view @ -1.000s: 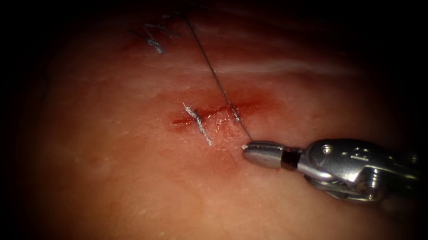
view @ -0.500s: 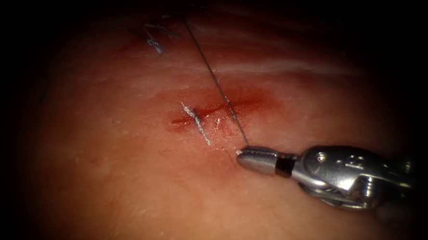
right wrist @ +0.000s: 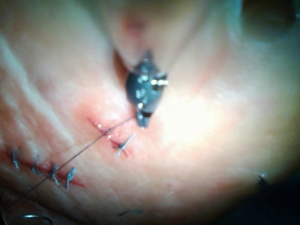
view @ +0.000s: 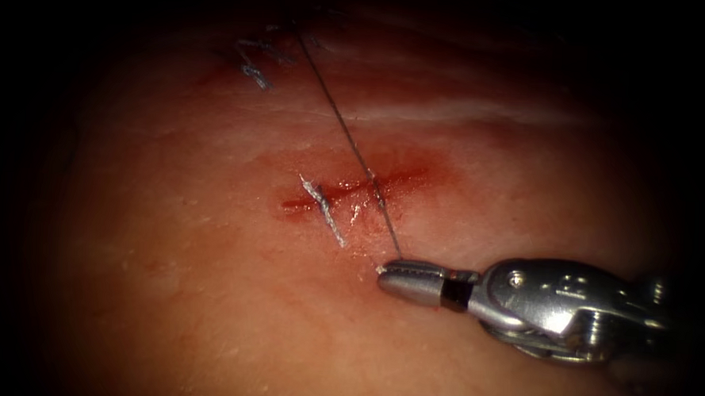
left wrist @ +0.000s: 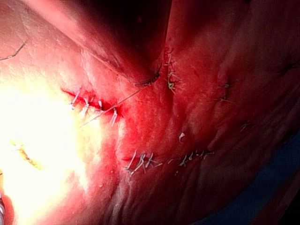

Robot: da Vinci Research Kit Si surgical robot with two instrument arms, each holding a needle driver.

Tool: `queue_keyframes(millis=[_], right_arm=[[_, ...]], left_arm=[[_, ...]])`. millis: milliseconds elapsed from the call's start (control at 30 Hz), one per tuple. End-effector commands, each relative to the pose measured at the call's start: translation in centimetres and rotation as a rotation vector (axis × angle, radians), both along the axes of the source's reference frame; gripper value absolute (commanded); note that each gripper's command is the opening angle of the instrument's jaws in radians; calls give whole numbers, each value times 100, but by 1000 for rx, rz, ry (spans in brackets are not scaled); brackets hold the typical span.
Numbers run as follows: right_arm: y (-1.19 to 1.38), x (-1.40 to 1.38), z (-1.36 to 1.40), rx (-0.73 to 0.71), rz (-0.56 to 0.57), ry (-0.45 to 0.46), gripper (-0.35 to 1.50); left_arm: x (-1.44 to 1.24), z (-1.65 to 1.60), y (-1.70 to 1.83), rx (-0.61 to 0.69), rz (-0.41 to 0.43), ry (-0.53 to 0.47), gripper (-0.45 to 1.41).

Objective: Wound Closure

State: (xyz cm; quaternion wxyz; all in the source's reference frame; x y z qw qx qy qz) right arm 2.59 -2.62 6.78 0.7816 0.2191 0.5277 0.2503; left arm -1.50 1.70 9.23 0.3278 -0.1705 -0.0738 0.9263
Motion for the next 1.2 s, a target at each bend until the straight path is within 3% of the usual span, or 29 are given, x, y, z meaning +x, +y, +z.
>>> queue_keyframes(millis=[33, 167, 300, 400, 500, 567, 733, 867, 1067, 1200], right_arm=[[-3, 9, 3, 4, 1, 1, -35], [5, 12, 6, 0, 23, 22, -35], [11, 9, 13, -2, 29, 22, -35], [15, 6, 14, 1, 28, 23, 24], [21, 0, 8, 8, 25, 25, 71], [25, -6, 2, 14, 23, 28, 93], [38, -20, -11, 30, 15, 35, 120], [52, -31, -23, 47, 8, 35, 118], [76, -24, -32, 30, 16, 57, 83], [96, -10, -30, -8, 24, 72, 44]], left_arm=[[-5, 6, 2, 0, -1, -3, -45], [-10, -1, -2, 13, 6, -10, -45], [-28, -29, -11, 45, 17, -60, -45], [-44, -55, -20, 71, 25, -104, -45], [-65, -88, -34, 106, 52, -146, -45], [-77, -113, -45, 115, 68, -176, -45], [-98, -165, -74, 130, 96, -225, -45], [-104, -197, -94, 143, 113, -249, -45], [-112, -225, -120, 151, 138, -272, -45], [-118, -236, -143, 147, 153, -280, -45]])
